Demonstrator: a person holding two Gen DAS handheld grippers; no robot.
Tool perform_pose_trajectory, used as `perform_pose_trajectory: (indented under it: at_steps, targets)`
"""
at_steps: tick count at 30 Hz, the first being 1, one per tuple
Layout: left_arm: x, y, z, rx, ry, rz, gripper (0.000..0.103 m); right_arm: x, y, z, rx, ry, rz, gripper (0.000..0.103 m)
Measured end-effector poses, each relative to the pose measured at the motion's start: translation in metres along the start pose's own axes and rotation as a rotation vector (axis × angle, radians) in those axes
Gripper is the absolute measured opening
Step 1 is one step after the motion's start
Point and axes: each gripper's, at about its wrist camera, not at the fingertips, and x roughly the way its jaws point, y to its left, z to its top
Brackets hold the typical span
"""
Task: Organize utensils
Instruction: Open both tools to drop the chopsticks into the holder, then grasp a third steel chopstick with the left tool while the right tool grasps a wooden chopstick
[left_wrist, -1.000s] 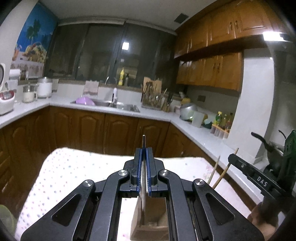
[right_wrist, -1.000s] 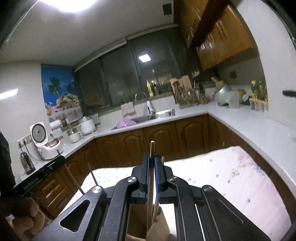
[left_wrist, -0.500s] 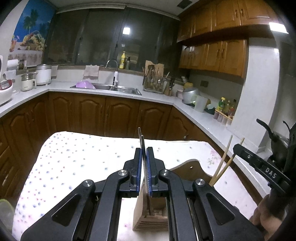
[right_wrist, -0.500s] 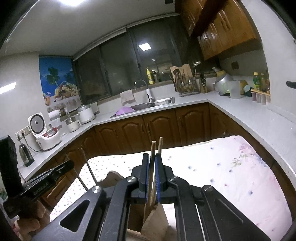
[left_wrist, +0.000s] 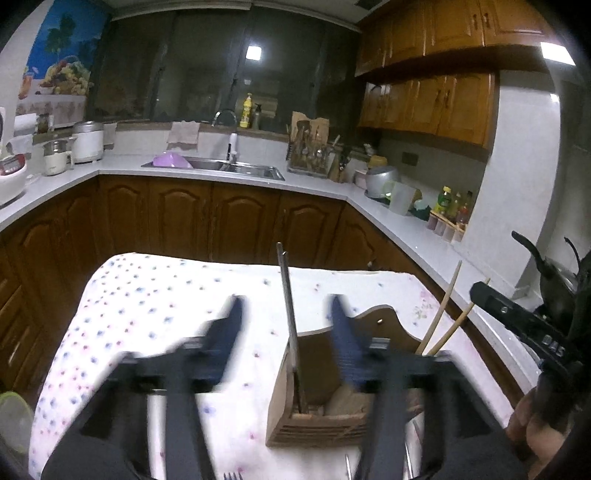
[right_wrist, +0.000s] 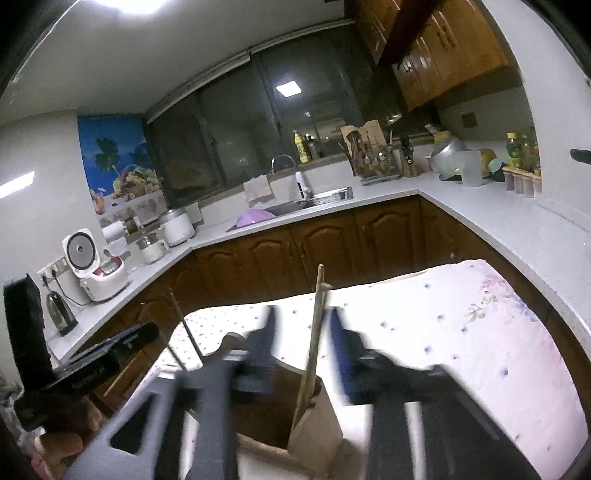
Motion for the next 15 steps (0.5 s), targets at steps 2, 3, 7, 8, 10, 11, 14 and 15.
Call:
perform_pose_trajectory:
  at_steps: [2, 3, 7, 8, 10, 11, 14, 15]
  targets:
    - [-0.007, 0.002, -0.002, -0.006, 0.001, 0.003, 0.061, -0.008, -0.001, -0.001, 0.004, -0.012, 0.008, 0.053]
    - [-0.01, 0.004, -0.004, -0.01, 0.006, 0.0, 0.062, -0.011, -0.001, -0.002, 0.006, -0.013, 0.008, 0.053]
    - [-0.025, 0.012, -0.013, -0.032, 0.013, 0.003, 0.066, -0.026, -0.006, -0.008, 0.028, -0.014, 0.019, 0.065]
    - [-0.029, 0.015, -0.017, -0.037, 0.017, 0.004, 0.066, -0.03, -0.007, -0.01, 0.031, -0.017, 0.02, 0.067]
    - [-0.037, 0.018, -0.024, -0.047, 0.027, 0.006, 0.066, -0.04, -0.009, -0.015, 0.033, -0.02, 0.02, 0.068]
    - [-0.04, 0.019, -0.027, -0.05, 0.032, 0.005, 0.066, -0.044, -0.009, -0.017, 0.033, -0.019, 0.019, 0.069]
    - [-0.051, 0.02, -0.039, -0.055, 0.047, 0.005, 0.066, -0.055, -0.01, -0.026, 0.035, -0.003, 0.022, 0.07]
    - [-0.054, 0.019, -0.043, -0.054, 0.054, 0.005, 0.066, -0.059, -0.011, -0.029, 0.035, 0.002, 0.022, 0.07]
